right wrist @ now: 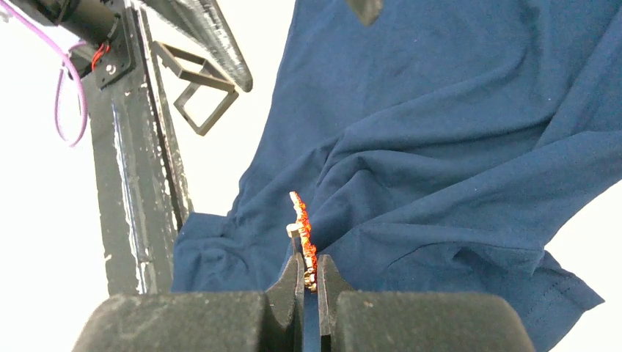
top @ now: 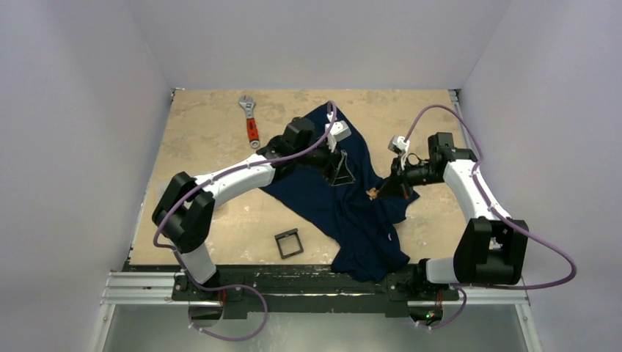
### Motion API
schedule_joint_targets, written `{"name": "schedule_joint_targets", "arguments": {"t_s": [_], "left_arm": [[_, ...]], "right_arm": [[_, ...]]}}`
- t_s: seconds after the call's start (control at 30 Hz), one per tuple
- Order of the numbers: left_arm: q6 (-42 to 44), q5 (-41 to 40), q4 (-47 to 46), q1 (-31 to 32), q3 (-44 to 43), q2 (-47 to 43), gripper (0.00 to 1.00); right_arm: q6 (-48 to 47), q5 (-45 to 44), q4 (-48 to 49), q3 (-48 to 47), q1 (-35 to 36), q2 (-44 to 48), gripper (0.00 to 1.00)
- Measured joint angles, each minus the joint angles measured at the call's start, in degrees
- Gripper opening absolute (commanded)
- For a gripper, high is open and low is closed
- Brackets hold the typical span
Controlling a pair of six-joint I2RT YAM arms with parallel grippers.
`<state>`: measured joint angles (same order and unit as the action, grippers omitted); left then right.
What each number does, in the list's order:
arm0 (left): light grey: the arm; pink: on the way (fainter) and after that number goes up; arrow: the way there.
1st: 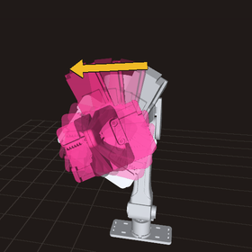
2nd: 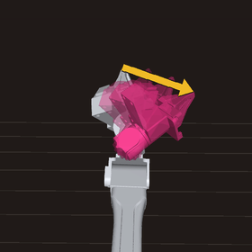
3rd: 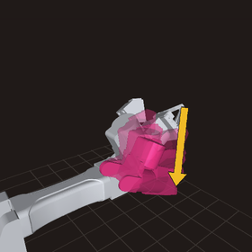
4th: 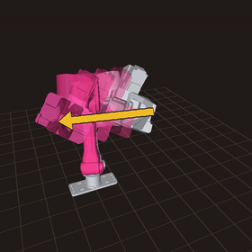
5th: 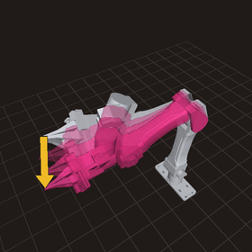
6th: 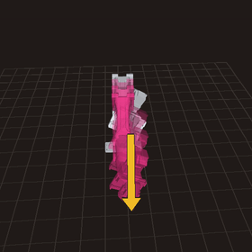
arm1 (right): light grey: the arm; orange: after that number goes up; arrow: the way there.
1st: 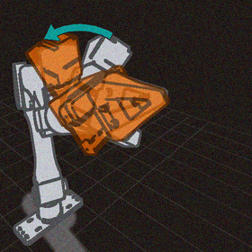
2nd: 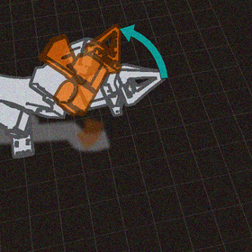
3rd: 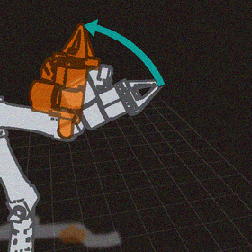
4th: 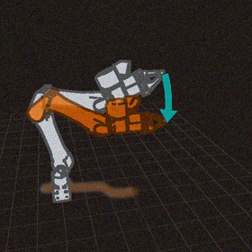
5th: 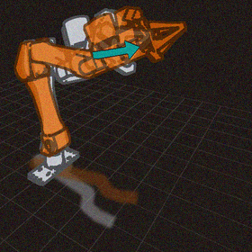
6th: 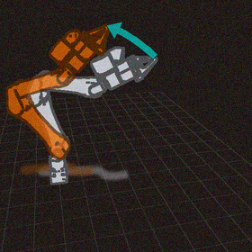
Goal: Remove the brooch from the garment
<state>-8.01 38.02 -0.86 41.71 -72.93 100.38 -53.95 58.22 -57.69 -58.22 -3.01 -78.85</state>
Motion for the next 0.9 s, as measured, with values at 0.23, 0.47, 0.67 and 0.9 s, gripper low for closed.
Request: {"name": "schedule_joint_targets", "arguments": {"t_s": [0.23,0.47,0.67,0.9], "left_arm": [[-10.05,-0.76,-7.19,0.31,5.29,-1.77,0.59],[-15.34,0.79,-12.98,0.74,5.31,1.05,0.62],[-17.97,0.42,-15.19,2.43,5.31,3.39,0.62],[-21.51,-2.54,-16.63,4.79,5.31,3.89,0.60]], "right_arm": [[11.19,1.66,5.09,0.00,0.00,0.13,0.00],[16.06,1.57,5.29,-0.04,0.00,-2.16,0.00],[21.09,-1.01,4.48,-1.11,-0.07,-4.02,0.00],[29.55,-3.41,5.38,-2.64,-0.15,-4.15,0.00]]}}
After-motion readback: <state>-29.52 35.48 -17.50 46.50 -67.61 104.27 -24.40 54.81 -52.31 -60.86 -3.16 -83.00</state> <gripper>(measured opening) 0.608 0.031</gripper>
